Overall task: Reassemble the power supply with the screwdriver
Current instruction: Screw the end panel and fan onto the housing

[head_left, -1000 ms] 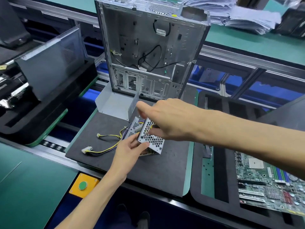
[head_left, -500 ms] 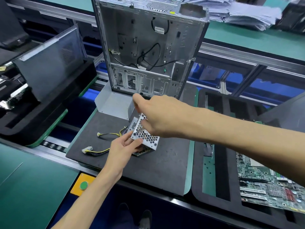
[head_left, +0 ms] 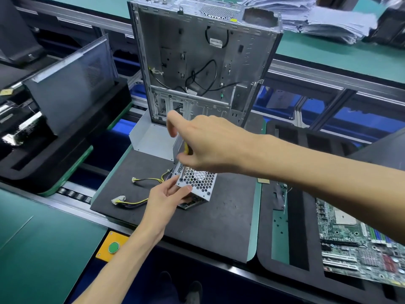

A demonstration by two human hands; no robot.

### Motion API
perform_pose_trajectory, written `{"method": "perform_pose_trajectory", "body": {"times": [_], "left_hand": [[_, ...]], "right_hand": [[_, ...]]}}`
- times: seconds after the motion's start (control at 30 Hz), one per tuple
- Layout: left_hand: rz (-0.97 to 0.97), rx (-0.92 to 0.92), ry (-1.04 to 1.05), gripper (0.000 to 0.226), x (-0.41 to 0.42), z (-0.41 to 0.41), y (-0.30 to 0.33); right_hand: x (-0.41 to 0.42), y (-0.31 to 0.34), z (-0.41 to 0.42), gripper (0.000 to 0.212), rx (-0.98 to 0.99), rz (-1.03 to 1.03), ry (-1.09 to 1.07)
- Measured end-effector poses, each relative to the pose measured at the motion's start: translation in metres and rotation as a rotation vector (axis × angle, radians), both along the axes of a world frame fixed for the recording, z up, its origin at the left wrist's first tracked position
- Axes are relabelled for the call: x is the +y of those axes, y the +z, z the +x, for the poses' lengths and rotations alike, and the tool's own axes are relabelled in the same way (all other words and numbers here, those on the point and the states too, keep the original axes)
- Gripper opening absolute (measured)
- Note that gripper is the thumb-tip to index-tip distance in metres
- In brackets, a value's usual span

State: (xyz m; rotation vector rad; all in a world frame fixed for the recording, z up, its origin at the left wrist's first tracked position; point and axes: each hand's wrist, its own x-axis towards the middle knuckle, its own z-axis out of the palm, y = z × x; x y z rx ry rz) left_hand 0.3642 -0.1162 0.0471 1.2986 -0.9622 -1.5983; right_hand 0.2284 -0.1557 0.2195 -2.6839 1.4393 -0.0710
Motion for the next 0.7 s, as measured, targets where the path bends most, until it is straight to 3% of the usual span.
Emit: {"method": "perform_pose_trajectory", "body": {"times": [0.07,0.13,0.2,0.27,0.4,0.53,0.6,0.7], "left_hand": [[0.000,0.020,0.000,0.052,0.000,-0.001,-0.001],[-0.002,0.023,-0.009,0.049,0.001,-0.002,-0.001],[-0.005,0.017,-0.022,0.043,0.001,-0.002,-0.001],[0.005,0.012,-0.019,0.045,0.001,-0.002,0.000],[0.014,0.006,0.009,0.053,-0.001,0.001,0.000],[0.013,0.008,0.005,0.047,-0.002,0.002,-0.002],[0.011,0.015,0.004,0.046,-0.002,0.002,-0.003],[0.003,0.004,-0.007,0.040,-0.003,0.005,-0.004]], "right_hand": [[0.001,0.003,0.003,0.030,-0.025,0.056,0.051],[-0.001,0.002,0.006,0.020,0.072,-0.023,0.047],[-0.003,0.003,0.008,0.026,0.140,-0.099,-0.006],[-0.008,0.001,0.008,0.018,0.083,-0.072,-0.003],[-0.007,0.005,0.004,0.032,0.004,0.045,0.073],[-0.010,0.004,0.004,0.030,0.140,-0.117,-0.010],[-0.010,0.001,0.003,0.022,0.092,-0.098,-0.010],[-0.005,0.001,0.001,0.032,-0.019,0.003,0.067]]}}
